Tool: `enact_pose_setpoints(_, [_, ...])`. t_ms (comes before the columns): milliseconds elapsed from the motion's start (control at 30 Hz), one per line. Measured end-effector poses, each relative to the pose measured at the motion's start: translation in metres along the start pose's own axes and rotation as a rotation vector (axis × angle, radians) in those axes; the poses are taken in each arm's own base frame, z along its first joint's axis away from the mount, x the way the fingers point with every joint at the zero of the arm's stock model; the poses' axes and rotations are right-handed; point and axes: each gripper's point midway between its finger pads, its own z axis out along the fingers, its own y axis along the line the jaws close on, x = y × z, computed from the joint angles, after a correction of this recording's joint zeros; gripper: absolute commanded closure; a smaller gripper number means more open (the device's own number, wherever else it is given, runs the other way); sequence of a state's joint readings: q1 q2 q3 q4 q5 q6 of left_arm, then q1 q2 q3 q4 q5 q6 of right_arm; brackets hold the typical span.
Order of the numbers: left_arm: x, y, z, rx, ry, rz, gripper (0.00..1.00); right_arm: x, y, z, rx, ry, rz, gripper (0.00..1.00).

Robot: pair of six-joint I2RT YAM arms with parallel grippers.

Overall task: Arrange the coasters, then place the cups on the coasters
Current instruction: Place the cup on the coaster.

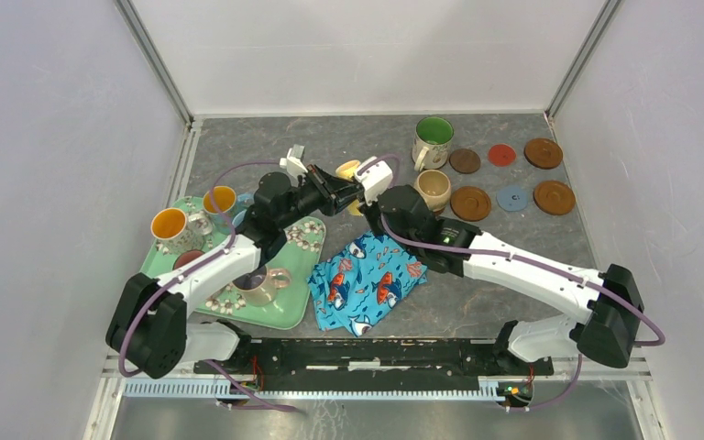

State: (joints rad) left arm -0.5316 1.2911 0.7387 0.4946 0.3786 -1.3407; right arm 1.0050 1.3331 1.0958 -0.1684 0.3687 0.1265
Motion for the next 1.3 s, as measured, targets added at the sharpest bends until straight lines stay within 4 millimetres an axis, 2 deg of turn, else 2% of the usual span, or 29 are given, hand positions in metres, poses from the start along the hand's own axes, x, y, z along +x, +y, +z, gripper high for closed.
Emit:
enact_pose_setpoints(67, [-0.001, 0.001, -0.001, -0.011, -0.003, 0.000, 0.98, 0.002, -0.007, 0.000, 0.030, 0.008, -0.043, 1.00])
enact_pose_setpoints(133, [-0.001, 0.001, -0.002, -0.026, 0.000, 0.005, 0.92, 0.001, -0.009, -0.001, 0.044, 0.007, -0.094, 1.00])
enact_pose_setpoints(233, [-0.001, -0.004, -0.006, -0.049, 0.006, 0.034, 0.89, -0.003, -0.012, -0.002, 0.063, -0.018, -0.171, 1.00])
enact_pose_setpoints(367, [0.000, -0.011, -0.013, -0.078, 0.016, 0.074, 0.74, -0.008, -0.011, -0.008, 0.072, -0.091, -0.284, 1.00])
enact_pose_setpoints(467, [0.003, -0.011, -0.018, -0.108, 0.033, 0.100, 0.61, -0.006, -0.010, -0.015, 0.112, -0.124, -0.434, 1.00])
enact_pose_setpoints(633, [0.011, -0.003, -0.027, -0.173, 0.072, 0.114, 0.53, 0.006, -0.009, -0.026, 0.231, -0.136, -0.761, 1.00])
enact_pose_setpoints(800, [0.018, 0.004, -0.032, -0.211, 0.108, 0.117, 0.52, 0.008, -0.005, -0.033, 0.326, -0.142, -1.014, 1.00])
enact_pose_setpoints(900, [0.020, 0.003, -0.032, -0.206, 0.121, 0.118, 0.52, 0.005, -0.003, -0.037, 0.369, -0.150, -1.099, 1.00])
enact_pose_setpoints(1167, [0.022, -0.001, -0.032, -0.185, 0.138, 0.120, 0.52, -0.005, 0.000, -0.045, 0.452, -0.170, -1.206, 1.00])
enact_pose_setpoints(1300, [0.026, -0.003, -0.029, -0.166, 0.149, 0.127, 0.58, -0.008, -0.001, -0.050, 0.488, -0.180, -1.219, 1.00])
